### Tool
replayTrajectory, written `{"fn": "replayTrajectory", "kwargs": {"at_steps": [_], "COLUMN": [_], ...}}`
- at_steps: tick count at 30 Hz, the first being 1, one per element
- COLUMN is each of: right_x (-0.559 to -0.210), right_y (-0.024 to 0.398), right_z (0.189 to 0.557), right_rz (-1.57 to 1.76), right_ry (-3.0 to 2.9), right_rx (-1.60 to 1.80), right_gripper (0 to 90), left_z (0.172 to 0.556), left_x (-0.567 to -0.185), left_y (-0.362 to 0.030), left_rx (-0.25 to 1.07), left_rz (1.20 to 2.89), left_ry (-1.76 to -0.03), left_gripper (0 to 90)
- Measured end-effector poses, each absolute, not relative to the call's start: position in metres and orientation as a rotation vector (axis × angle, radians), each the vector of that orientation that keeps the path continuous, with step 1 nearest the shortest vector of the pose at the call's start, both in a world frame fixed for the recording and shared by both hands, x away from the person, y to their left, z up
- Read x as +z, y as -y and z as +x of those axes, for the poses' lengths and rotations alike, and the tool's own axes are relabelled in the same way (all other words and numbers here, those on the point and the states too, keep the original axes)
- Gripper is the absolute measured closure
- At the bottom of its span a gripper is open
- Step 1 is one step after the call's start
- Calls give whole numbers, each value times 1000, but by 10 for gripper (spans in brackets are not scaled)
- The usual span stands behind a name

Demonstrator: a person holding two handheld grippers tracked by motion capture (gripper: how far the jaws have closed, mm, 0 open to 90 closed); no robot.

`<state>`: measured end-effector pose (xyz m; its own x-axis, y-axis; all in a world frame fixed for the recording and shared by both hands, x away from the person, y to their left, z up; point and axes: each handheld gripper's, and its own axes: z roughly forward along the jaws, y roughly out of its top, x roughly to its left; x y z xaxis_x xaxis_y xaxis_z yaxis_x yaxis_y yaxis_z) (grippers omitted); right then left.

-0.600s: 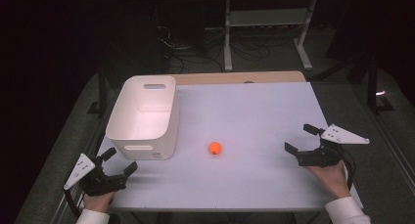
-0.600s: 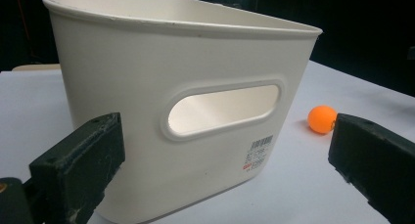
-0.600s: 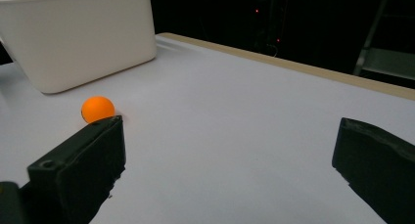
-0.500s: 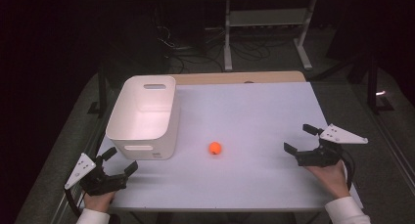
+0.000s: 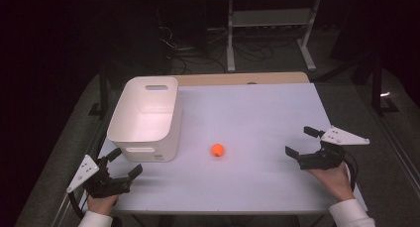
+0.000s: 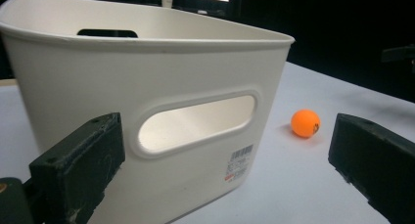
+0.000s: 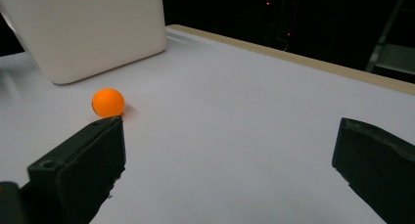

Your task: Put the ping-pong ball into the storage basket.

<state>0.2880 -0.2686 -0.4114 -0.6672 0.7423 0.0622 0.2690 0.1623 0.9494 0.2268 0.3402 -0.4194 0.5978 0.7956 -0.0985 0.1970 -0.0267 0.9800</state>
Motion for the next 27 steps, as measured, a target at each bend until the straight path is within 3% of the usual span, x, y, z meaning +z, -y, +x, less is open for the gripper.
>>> {"fn": "replayTrajectory", "kwargs": {"at_steps": [27], "right_x": [-386], "right_y": [257], "right_z": [305], "right_rz": [933], "right_ry": [-2150], "right_rx": [1508], "right_gripper": [0], "left_z": [230], "left_x": [-419], "left_y": [-335], "left_rx": [578], "left_rz": [1553], "left_ry": [-829], "left_gripper": [0]}}
